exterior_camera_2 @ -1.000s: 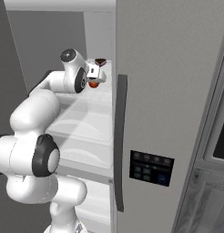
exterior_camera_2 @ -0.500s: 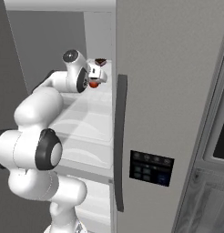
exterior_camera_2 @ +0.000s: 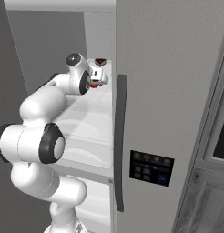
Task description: Pick up the apple and kiwi from the fridge and place one fruit on each plate on the dining counter.
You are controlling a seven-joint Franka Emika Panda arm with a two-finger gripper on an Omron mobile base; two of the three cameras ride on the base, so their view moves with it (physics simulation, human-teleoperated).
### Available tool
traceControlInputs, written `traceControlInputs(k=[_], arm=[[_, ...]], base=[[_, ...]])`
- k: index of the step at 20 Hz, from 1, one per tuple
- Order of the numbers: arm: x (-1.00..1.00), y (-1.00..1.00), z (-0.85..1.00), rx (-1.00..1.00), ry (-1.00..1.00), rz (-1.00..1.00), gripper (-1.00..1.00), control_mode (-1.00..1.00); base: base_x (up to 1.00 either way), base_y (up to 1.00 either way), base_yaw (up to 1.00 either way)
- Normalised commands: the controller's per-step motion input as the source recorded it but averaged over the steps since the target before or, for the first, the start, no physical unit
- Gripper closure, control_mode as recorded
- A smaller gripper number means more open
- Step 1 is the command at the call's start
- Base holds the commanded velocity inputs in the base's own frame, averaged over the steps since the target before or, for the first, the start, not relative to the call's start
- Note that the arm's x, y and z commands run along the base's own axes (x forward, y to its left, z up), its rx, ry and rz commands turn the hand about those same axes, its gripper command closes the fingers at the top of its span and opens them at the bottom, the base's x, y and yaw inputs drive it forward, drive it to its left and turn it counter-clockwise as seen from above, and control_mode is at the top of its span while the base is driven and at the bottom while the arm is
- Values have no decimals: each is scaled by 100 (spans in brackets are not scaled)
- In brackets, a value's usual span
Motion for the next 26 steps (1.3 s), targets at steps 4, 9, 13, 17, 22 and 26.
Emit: traceControlInputs(k=[4,9,13,17,22,26], arm=[[11,-5,-11,0,0,0,-100,-100],[8,-9,-23,0,0,0,100,-100],[6,-6,-51,2,1,0,100,-100],[16,-7,-75,0,0,0,100,-100],[-10,9,-16,0,0,4,100,-100],[-91,25,90,-3,-25,6,100,-100]], base=[[0,0,0],[0,0,0],[0,0,0],[0,0,0],[0,0,0],[0,0,0]])
